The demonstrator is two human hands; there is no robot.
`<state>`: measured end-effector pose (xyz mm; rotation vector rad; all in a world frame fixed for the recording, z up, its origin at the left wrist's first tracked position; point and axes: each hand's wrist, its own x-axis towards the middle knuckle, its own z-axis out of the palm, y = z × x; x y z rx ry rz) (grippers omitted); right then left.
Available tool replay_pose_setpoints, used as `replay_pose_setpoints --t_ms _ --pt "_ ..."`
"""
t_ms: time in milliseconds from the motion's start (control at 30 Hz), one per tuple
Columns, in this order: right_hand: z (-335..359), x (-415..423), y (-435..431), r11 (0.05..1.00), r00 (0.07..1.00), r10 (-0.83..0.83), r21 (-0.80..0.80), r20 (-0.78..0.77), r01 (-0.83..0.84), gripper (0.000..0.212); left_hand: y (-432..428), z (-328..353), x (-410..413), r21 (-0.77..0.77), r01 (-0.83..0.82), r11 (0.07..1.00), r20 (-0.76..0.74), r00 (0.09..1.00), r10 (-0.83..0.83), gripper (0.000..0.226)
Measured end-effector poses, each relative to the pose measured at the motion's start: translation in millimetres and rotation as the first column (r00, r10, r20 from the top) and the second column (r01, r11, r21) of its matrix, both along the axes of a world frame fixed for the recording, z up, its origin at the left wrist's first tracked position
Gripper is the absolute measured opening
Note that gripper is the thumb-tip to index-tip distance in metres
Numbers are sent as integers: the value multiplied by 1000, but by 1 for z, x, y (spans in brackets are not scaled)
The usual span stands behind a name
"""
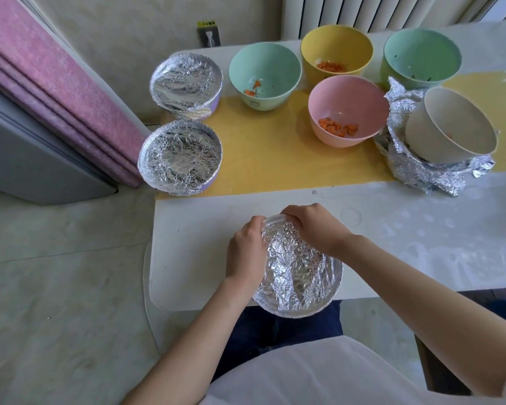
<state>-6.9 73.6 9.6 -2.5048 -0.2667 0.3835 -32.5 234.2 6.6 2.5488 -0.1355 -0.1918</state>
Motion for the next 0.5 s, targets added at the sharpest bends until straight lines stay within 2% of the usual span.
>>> replay_pose_setpoints --t_ms 167,300,400,500 --pt "5 2 1 999 996 -12 36 -91 16 30 0 1 -5 4 -38 999 -64 997 38 47" --pt "2 -1 -6 990 992 -121 75 -29 123 29 2 4 -15 31 -28 999 -101 994 31 54" --pt "-1 -4 -9 989 993 -121 83 8 119 26 2 6 -15 -6 1 1000 -112 994 -2 45" --pt "-2 -6 -8 988 992 -121 101 36 116 25 0 2 -7 -114 -10 993 -84 996 0 32"
